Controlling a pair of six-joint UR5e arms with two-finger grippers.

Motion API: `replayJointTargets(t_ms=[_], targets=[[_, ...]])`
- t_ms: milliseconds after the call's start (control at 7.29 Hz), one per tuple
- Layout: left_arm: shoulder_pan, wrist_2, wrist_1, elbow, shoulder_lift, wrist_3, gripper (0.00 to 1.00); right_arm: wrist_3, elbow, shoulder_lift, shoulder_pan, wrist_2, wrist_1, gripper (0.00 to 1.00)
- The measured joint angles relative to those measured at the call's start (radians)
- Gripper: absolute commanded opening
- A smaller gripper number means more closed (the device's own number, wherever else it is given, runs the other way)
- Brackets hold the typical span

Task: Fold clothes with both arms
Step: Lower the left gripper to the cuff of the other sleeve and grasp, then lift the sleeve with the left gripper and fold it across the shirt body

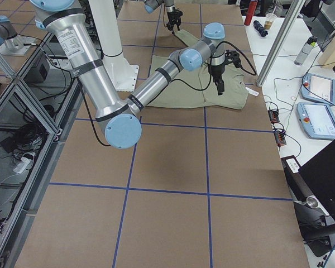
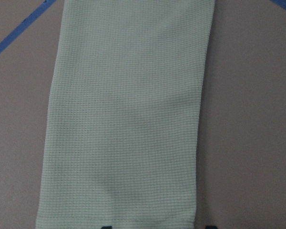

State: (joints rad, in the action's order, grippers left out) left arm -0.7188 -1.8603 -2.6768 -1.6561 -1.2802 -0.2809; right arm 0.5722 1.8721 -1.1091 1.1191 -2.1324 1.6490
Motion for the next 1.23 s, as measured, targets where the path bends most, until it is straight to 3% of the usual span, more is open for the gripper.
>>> replayJointTargets(t_ms=[686,961,1235], targets=[[-0.029,0.038,-0.004,-0.026,-0.023,-0.004,0.0,-0.005,-0.003,-0.015,0.001,-0.003,0.0,1.0],[-0.152,0.032,0.017,-0.041,-0.154,-0.027,0.0,-0.088,-0.006,-0.046,0.03,-0.009,0.01,1.0],[-0.208,0.028,0.166,-0.043,-0.379,-0.182,0.0,-0.213,-0.007,-0.1,0.081,-0.013,0.012,1.0]])
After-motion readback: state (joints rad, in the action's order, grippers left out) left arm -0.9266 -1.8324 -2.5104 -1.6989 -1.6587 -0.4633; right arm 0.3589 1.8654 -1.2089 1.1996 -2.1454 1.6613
